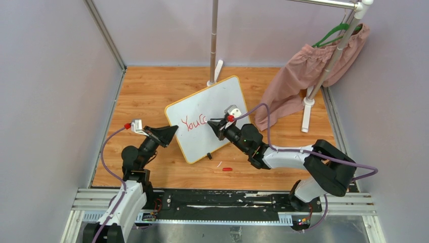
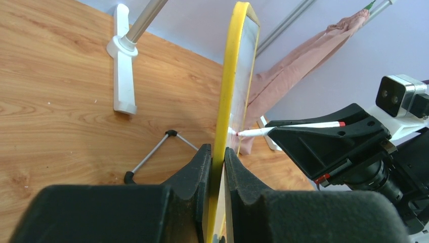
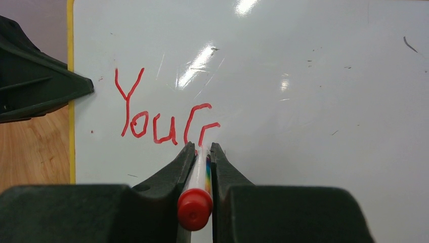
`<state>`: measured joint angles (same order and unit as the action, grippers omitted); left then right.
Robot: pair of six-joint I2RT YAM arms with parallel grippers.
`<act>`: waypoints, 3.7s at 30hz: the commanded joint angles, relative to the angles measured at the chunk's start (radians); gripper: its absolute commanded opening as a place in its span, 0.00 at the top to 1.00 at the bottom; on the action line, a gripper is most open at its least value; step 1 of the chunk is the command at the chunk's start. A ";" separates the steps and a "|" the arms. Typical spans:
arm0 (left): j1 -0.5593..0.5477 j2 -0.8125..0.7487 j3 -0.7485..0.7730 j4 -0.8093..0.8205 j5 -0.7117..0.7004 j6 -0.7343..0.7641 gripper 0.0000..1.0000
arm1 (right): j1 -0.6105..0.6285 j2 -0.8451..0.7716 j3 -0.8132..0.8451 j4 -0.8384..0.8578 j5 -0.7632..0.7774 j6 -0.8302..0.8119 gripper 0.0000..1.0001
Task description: Write a sentence on the whiteboard
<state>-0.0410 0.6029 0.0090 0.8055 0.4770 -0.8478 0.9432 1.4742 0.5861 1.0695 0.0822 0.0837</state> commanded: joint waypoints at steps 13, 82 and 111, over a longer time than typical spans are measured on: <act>0.003 -0.011 -0.158 0.024 -0.014 0.005 1.00 | -0.020 -0.019 0.057 -0.034 0.036 -0.049 1.00; 0.004 -0.018 -0.158 0.024 -0.009 0.002 1.00 | -0.022 -0.053 0.047 -0.010 0.030 -0.045 1.00; 0.002 -0.017 -0.157 0.024 -0.011 0.003 1.00 | -0.037 0.005 0.003 0.008 0.019 0.014 1.00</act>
<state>-0.0410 0.5941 0.0090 0.8059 0.4870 -0.8467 0.9138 1.4731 0.6228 1.0485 0.1123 0.0704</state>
